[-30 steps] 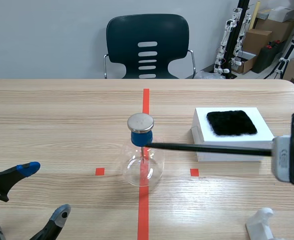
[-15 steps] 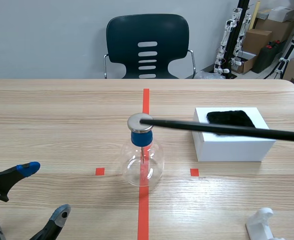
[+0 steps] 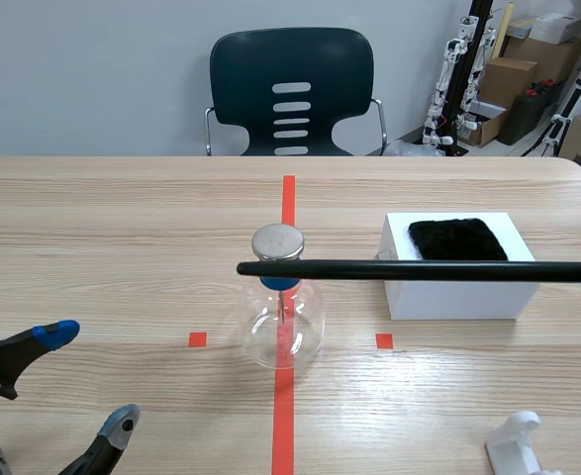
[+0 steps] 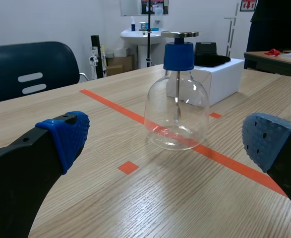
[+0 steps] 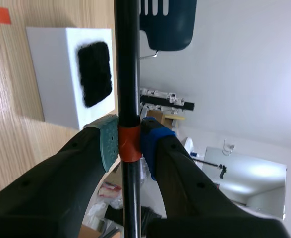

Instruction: Do the electroscope experiment. pick up the black charging rod

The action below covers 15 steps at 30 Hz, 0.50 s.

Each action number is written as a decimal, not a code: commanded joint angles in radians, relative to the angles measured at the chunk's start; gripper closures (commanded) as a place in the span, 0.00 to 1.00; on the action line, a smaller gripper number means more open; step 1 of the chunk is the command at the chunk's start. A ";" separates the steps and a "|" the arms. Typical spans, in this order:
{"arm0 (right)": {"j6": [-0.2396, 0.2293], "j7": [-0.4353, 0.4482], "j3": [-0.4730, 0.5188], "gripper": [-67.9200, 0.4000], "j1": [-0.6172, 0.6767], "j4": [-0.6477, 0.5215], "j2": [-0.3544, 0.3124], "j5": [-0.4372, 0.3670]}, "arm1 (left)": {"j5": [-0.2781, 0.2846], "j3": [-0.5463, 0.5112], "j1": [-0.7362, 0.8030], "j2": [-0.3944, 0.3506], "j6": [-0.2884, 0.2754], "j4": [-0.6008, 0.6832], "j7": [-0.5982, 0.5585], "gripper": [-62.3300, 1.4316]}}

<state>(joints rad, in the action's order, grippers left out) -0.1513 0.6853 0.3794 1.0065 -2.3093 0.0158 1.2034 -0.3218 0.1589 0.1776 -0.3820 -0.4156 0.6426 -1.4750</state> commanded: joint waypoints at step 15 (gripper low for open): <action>0.009 0.074 -0.001 0.98 -0.004 -0.017 -0.024 -0.021 | 0.007 0.000 0.002 0.004 0.002 0.005 -0.018 0.00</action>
